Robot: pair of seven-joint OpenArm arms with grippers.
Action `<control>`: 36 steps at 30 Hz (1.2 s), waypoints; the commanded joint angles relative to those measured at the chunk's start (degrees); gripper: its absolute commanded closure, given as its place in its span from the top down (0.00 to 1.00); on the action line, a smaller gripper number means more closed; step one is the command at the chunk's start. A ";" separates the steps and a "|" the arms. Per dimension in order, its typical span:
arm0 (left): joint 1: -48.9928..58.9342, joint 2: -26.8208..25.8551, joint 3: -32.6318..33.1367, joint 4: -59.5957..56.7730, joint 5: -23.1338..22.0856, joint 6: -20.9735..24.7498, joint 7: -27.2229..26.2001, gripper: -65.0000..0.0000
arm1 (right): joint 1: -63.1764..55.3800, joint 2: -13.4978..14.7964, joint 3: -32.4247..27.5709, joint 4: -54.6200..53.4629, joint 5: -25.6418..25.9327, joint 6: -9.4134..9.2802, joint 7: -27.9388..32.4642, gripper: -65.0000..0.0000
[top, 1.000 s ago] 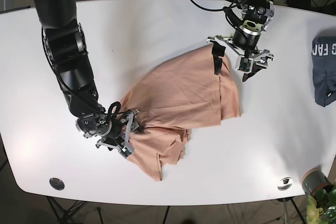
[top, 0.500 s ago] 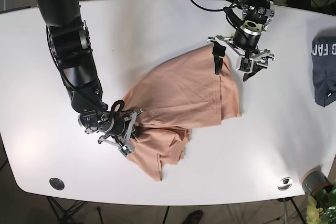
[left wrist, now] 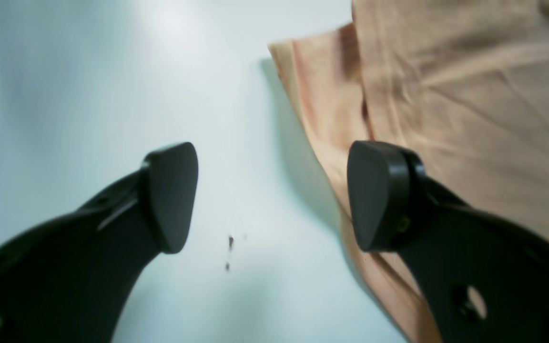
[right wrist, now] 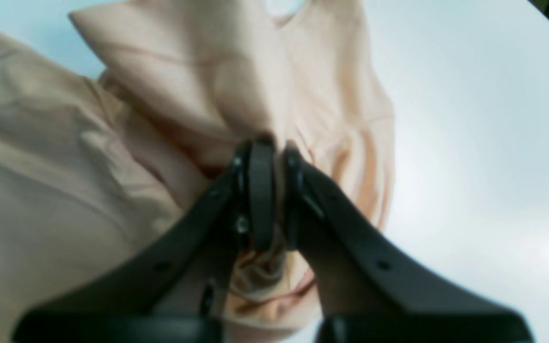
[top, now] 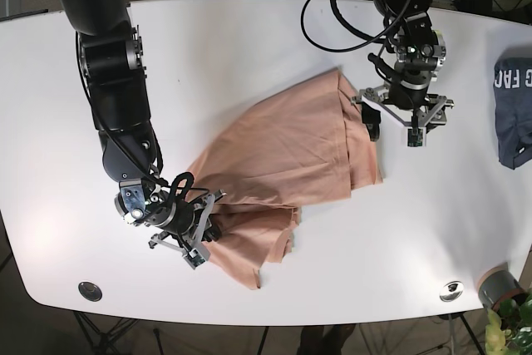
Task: Fold the T-shirt properly
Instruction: 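Grasp the peach shirt edge with the right gripper and the left gripper, then lift the peach shirt with both grippers and shake it out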
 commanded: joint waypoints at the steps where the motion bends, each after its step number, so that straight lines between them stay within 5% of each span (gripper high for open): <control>1: -2.89 -0.28 0.08 -1.85 -0.53 -0.04 -1.15 0.71 | 1.62 0.41 0.45 2.86 0.57 -0.17 -0.04 0.03; 28: -27.06 -2.74 -1.86 -40.35 -0.35 -0.04 -3.09 0.70 | -3.31 0.41 3.62 12.97 0.66 -0.17 -4.26 0.03; 31: -27.33 -2.92 -1.77 -43.69 -0.35 -0.13 -5.20 0.58 | -3.31 0.41 3.62 14.99 0.66 -0.08 -5.58 0.03; 36: -27.33 -4.68 -0.19 -46.68 -0.35 -0.13 -6.96 0.13 | -3.31 0.68 3.62 18.07 0.66 -0.08 -6.10 0.03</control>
